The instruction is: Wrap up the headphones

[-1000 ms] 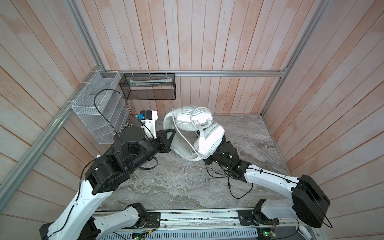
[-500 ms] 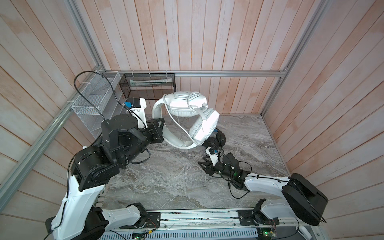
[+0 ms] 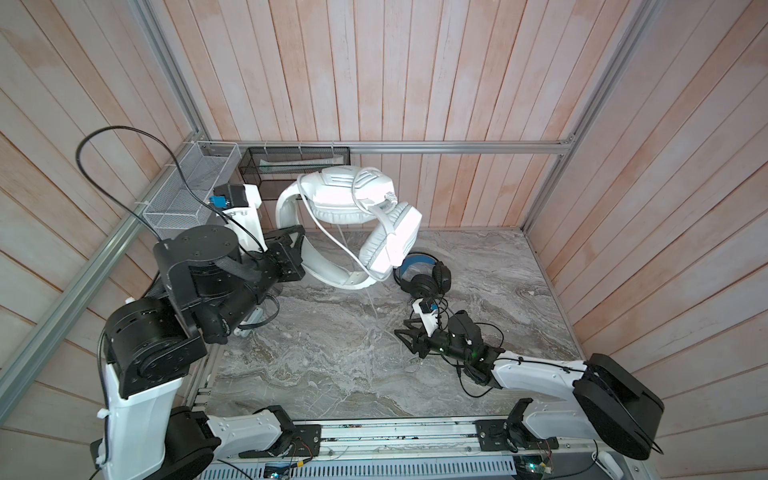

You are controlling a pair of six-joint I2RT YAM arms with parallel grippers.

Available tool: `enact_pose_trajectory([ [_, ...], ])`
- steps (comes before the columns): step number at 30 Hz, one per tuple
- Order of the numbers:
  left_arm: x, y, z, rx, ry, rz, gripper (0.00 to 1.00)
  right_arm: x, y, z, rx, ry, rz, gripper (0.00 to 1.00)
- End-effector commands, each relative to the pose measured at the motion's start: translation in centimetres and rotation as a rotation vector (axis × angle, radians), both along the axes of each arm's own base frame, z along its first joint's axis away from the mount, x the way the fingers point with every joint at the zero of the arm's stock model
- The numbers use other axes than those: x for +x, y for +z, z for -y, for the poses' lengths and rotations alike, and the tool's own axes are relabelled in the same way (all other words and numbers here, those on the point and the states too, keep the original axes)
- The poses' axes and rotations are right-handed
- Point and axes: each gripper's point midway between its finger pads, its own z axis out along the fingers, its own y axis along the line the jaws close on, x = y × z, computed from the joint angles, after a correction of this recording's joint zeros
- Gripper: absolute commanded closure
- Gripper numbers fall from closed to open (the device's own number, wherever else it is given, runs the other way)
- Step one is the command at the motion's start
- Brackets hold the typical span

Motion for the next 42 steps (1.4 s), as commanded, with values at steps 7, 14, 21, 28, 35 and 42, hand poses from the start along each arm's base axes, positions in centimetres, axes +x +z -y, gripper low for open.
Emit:
enact_pose_trajectory([
  [7,-0.7,4.5,-0.9,-0.066,0.004,0.094,1.00,-1.9,6.2,-1.7,0.089,0.078,0.082,0.48],
  [14,-0.6,4.3,-0.5,-0.056,-0.013,0.082,1.00,-0.8,5.5,-5.0,0.057,0.154,0.133,0.43],
  [21,-0.3,3.4,-0.9,-0.024,0.020,0.057,1.00,0.0,1.7,-6.5,-0.027,0.183,0.117,0.52],
  [28,0.4,2.9,-1.0,0.004,0.052,0.058,1.00,-2.0,-0.6,-5.9,-0.041,0.221,0.078,0.48],
  [35,1.3,1.9,-0.3,0.037,0.063,0.041,1.00,-2.7,-2.1,-5.0,-0.075,0.214,0.049,0.76],
  [42,3.7,-1.3,-1.0,0.120,0.141,-0.023,1.00,-5.6,-0.5,-4.8,-0.072,0.285,0.076,1.00],
])
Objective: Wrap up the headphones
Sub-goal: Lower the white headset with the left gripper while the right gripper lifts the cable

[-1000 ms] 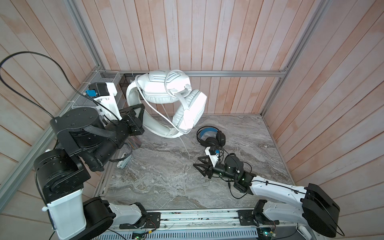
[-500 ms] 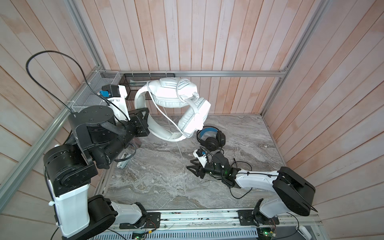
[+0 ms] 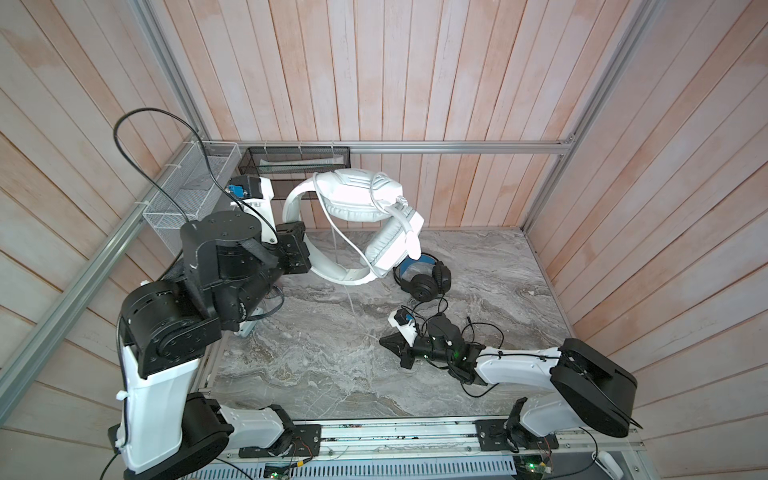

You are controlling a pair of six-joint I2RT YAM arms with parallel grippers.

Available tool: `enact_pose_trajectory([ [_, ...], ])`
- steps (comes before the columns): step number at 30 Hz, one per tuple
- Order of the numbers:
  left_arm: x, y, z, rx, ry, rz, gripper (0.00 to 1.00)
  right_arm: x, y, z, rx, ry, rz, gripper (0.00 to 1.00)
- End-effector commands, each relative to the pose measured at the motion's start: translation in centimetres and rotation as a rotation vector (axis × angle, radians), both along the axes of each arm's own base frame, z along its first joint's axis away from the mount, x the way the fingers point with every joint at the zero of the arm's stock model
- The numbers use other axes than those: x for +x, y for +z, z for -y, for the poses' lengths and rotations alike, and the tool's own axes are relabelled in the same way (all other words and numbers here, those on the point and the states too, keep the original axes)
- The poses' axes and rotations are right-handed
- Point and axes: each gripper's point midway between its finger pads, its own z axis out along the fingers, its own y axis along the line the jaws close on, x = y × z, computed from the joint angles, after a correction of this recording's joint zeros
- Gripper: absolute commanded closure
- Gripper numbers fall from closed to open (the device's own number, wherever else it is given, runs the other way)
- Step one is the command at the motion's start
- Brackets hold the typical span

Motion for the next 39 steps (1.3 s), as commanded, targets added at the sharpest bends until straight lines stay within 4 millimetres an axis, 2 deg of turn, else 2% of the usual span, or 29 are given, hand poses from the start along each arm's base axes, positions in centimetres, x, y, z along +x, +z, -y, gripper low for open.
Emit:
enact_pose_trajectory([
  [1,1.7,0.4,-1.5,-0.042,0.079,0.036,1.00,-2.4,1.8,0.4,0.016,0.061,0.034,1.00],
  [5,3.6,-1.1,-3.3,-0.076,0.102,0.001,1.00,-3.9,2.2,1.7,0.003,0.074,0.043,1.00],
  [9,5.1,-2.5,-4.2,-0.078,0.118,-0.026,1.00,-5.4,2.7,2.4,-0.002,0.101,0.026,1.00],
  [12,6.7,-5.1,-4.3,-0.043,0.127,-0.077,1.00,-6.3,5.6,3.0,0.028,0.100,0.073,1.00],
  [18,9.4,-12.4,-5.1,0.082,0.207,-0.185,1.00,-6.8,12.6,4.1,0.040,0.068,0.179,1.00],
  [23,10.4,-17.5,-5.7,0.165,0.240,-0.256,1.00,-7.3,17.9,5.0,0.038,0.069,0.259,1.00],
  [30,11.1,-23.6,-5.4,0.238,0.216,-0.361,1.00,-8.0,23.8,6.1,0.062,0.079,0.359,1.00],
  [34,11.0,-26.7,-4.1,0.246,0.163,-0.421,1.00,-7.8,26.0,6.1,0.064,0.076,0.425,1.00],
  [39,10.8,-29.5,-4.1,0.272,0.178,-0.492,1.00,-7.6,25.5,4.2,0.022,0.125,0.425,1.00],
])
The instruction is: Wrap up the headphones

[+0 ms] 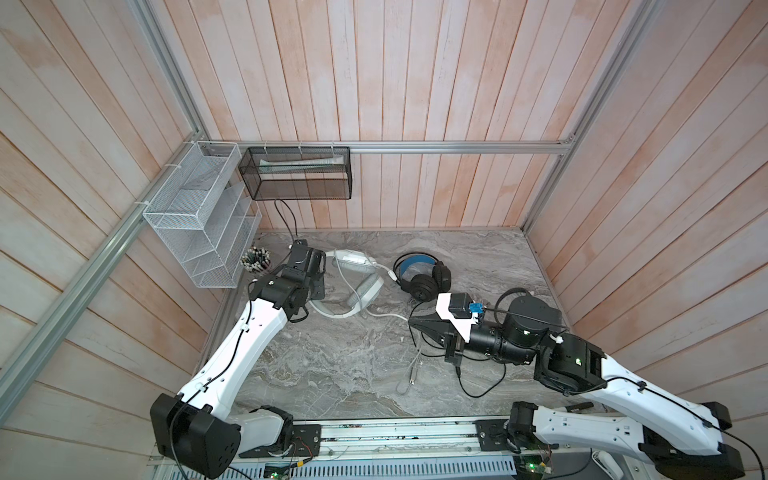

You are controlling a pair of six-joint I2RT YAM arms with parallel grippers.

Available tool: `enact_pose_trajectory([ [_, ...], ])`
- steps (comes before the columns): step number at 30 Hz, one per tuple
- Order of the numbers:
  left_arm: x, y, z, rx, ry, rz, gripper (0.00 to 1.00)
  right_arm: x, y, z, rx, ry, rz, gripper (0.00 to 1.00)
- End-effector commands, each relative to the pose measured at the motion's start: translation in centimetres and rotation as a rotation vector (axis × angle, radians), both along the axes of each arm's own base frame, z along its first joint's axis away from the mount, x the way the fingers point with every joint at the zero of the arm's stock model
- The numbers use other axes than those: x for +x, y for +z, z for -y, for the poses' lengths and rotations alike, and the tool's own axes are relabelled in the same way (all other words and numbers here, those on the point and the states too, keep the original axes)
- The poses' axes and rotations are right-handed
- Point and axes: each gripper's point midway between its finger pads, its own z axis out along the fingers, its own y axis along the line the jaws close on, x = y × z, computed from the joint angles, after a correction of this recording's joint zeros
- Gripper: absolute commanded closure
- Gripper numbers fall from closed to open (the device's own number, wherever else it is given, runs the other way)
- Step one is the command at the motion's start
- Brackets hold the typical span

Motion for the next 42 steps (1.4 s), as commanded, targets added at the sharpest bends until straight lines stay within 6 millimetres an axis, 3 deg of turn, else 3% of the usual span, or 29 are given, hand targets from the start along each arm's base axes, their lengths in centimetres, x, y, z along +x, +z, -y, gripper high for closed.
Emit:
enact_pose_trajectory([
  [1,1.3,0.7,0.9,-0.059,0.007,0.064,1.00,-0.5,-1.5,-1.4,-0.083,0.055,0.003,1.00],
  [7,1.0,-0.6,2.4,-0.045,-0.055,0.030,1.00,0.2,-1.9,-2.6,-0.126,0.043,0.058,1.00],
  [9,0.6,-1.1,3.7,-0.013,-0.103,0.025,1.00,1.0,-1.9,-2.7,-0.139,0.009,0.097,1.00],
  [12,-0.6,-2.1,5.3,0.067,-0.167,0.007,1.00,3.8,-3.5,-2.6,-0.219,-0.112,0.167,1.00],
  [14,-1.7,-3.0,5.7,0.135,-0.198,-0.010,1.00,5.1,-4.4,-2.6,-0.261,-0.165,0.184,1.00],
  [17,-2.8,-3.6,5.5,0.197,-0.212,0.002,1.00,5.6,-4.7,-2.6,-0.265,-0.174,0.176,1.00],
  [22,-3.4,-2.8,4.2,0.213,-0.173,0.048,1.00,5.7,-2.9,-1.6,-0.229,-0.183,0.172,1.00],
  [25,-3.4,-2.7,4.4,0.207,-0.186,0.058,1.00,5.6,-2.0,-1.2,-0.206,-0.185,0.176,1.00],
  [33,-4.9,-2.0,6.9,0.217,-0.317,0.154,1.00,7.9,-1.5,-0.5,-0.199,-0.231,0.168,1.00],
  [41,-6.7,-0.8,7.4,0.203,-0.371,0.245,1.00,9.7,-2.9,-0.8,-0.236,-0.249,0.137,1.00],
  [42,-6.8,-0.6,7.2,0.200,-0.362,0.259,1.00,9.5,-1.7,-0.8,-0.215,-0.240,0.141,1.00],
])
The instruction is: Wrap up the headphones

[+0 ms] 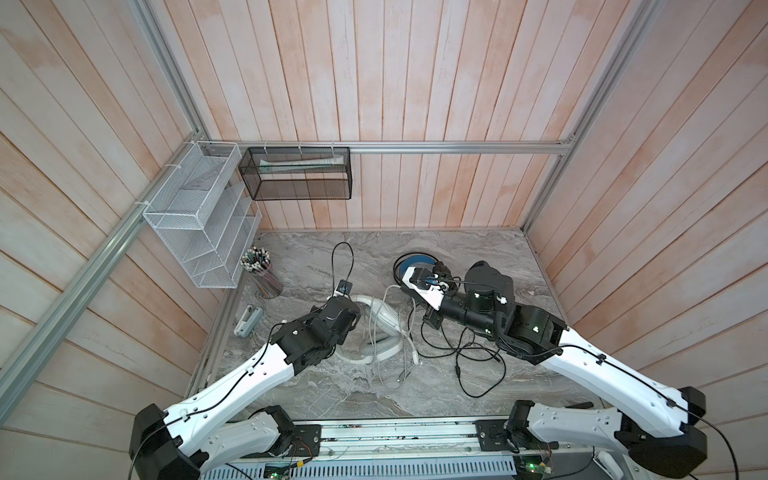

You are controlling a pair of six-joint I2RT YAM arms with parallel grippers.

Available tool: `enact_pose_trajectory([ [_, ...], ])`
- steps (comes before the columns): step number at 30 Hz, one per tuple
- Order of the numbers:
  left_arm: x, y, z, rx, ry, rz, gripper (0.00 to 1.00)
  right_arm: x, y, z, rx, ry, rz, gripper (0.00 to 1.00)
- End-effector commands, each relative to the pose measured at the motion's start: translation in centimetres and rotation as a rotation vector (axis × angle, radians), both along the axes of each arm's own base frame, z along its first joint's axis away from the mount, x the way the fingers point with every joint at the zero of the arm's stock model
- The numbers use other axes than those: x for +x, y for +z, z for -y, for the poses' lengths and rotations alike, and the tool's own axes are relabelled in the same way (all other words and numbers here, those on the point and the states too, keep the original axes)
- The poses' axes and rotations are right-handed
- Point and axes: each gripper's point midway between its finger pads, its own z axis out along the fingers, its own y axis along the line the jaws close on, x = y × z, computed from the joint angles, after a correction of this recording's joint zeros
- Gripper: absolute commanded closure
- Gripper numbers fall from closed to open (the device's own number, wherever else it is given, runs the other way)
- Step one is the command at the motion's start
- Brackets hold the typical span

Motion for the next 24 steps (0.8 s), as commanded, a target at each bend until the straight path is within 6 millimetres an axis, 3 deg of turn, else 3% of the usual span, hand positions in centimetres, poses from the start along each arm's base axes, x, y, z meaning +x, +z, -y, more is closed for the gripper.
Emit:
enact_pose_trajectory([
  [1,0.5,2.4,0.0,-0.073,0.024,0.117,1.00,-0.7,2.4,-0.4,0.048,0.049,0.004,1.00],
  [12,0.8,0.7,-1.0,-0.029,0.118,0.090,1.00,-8.1,-0.2,-1.4,0.033,0.324,-0.230,1.00],
  [14,0.9,0.6,-1.2,-0.024,0.130,0.094,1.00,-9.0,-2.0,-1.3,0.002,0.338,-0.280,1.00],
  [20,0.9,0.4,-1.2,-0.027,0.133,0.091,1.00,-10.2,-4.0,-0.1,-0.037,0.337,-0.345,1.00],
  [24,0.9,0.5,-1.1,-0.034,0.131,0.092,1.00,-9.7,-4.8,0.6,-0.047,0.292,-0.340,1.00],
])
